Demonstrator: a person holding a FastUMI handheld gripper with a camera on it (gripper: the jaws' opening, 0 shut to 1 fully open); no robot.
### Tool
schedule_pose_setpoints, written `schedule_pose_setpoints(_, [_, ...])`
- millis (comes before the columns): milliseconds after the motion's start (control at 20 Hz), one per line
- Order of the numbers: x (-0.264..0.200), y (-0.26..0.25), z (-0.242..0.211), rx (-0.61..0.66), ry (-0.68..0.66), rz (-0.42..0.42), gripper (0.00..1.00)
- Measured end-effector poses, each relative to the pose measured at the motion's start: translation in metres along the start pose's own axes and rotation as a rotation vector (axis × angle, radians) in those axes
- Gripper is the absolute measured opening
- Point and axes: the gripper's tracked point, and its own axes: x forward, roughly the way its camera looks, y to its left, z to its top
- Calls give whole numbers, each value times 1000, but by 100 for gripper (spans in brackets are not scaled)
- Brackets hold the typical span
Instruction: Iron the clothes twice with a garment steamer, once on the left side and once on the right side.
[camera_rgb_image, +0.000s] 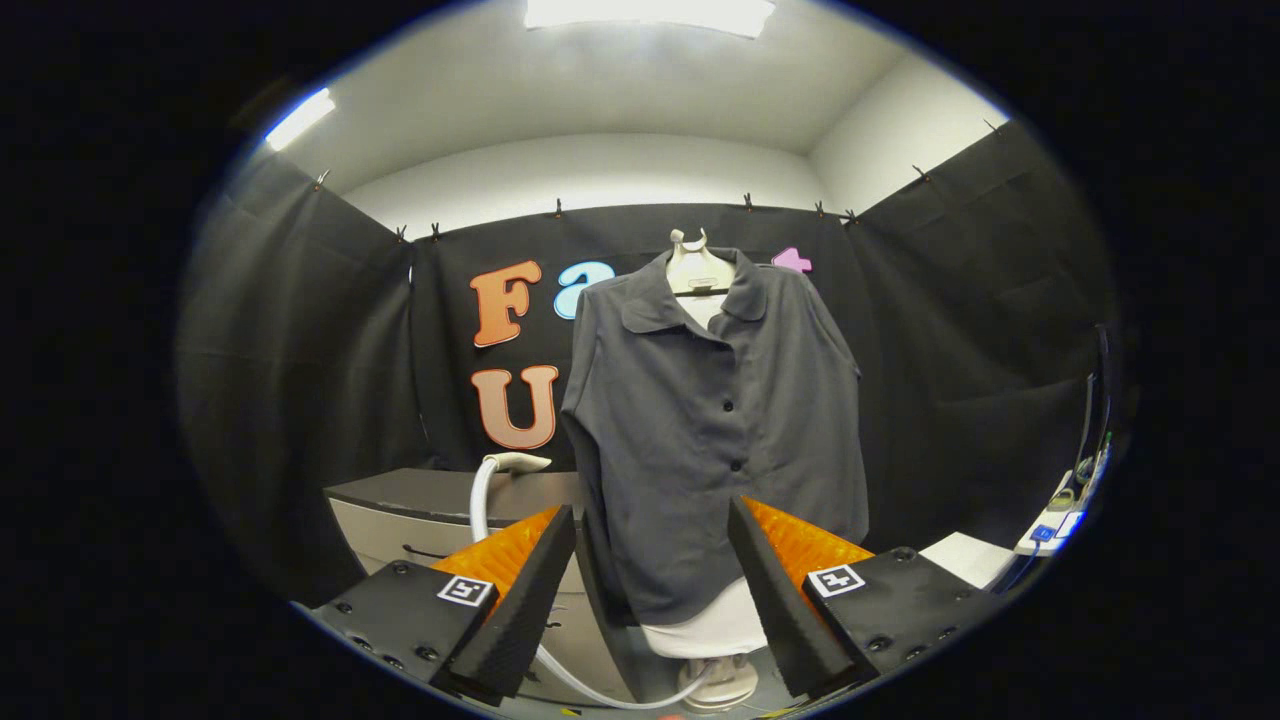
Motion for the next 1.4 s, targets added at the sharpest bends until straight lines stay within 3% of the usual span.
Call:
schedule_pose_setpoints(450, [47, 39, 27, -40, 11, 90, 98])
schedule_pose_setpoints(900, [118, 104, 68, -55, 53, 314, 98])
schedule_pose_setpoints(1100, [163, 147, 65, -39, 86, 381, 98])
schedule_pose_setpoints(1400, [256, 223, 42, -56, 174, 386, 98])
